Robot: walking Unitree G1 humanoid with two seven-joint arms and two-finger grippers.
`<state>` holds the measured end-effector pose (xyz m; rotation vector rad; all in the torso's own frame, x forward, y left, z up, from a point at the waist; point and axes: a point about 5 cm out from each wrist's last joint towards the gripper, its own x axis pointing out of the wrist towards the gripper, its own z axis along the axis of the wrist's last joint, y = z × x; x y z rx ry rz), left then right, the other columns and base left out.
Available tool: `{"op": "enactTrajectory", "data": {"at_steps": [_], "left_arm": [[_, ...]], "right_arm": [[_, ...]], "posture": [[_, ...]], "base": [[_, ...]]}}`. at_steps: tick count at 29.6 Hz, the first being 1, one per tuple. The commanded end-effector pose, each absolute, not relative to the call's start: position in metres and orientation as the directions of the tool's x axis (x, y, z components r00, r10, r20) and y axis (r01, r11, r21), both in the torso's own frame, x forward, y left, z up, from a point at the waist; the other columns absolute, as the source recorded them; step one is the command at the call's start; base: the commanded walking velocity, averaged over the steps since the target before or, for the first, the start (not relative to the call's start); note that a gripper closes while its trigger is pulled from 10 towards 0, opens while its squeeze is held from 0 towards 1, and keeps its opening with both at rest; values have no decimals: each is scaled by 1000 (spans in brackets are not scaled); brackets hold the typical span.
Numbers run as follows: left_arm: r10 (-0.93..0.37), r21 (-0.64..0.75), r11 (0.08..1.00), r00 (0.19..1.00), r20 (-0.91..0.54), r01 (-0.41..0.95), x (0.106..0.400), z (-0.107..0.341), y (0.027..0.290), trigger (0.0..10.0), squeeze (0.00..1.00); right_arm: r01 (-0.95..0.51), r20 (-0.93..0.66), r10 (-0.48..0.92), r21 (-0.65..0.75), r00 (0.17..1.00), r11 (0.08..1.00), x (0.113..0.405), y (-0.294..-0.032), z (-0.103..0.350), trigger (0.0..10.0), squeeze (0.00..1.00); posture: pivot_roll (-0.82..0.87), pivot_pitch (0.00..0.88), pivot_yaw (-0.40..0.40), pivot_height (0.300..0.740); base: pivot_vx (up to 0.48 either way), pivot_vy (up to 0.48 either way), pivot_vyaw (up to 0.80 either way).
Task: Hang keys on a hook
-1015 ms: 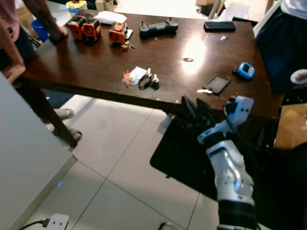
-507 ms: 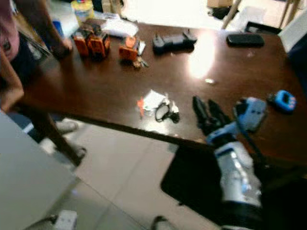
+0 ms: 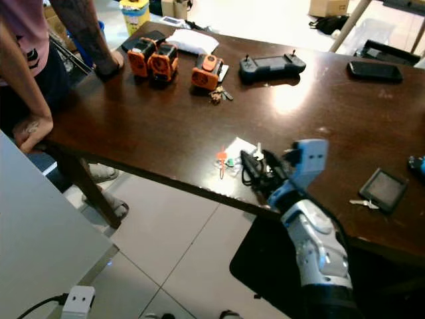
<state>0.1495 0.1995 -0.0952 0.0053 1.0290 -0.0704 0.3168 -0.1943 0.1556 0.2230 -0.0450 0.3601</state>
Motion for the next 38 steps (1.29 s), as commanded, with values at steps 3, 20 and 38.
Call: {"op": "enactTrajectory", "data": {"at_steps": [3,20,38], "left_arm": [[-84,-62,996,452,-888,65,131,-103,194,10000,0],[-103,-70,993,427,-899,92,121,-107,189,10000,0],[-99,-62,993,403,-910,103,108,-109,194,10000,0]], "right_arm": [[-303,31,302,159,953,940,319,-199,154,10000,0],[-396,2,396,-17,918,918,342,-159,167,10000,0],[-468,-202,449,-60,871,881,352,-126,147,5725,0]], "posture": [[-118,92,86,740],[-133,146,86,740],[-128,183,92,740]], "base": [[0,0,0],[0,0,0],[0,0,0]]}}
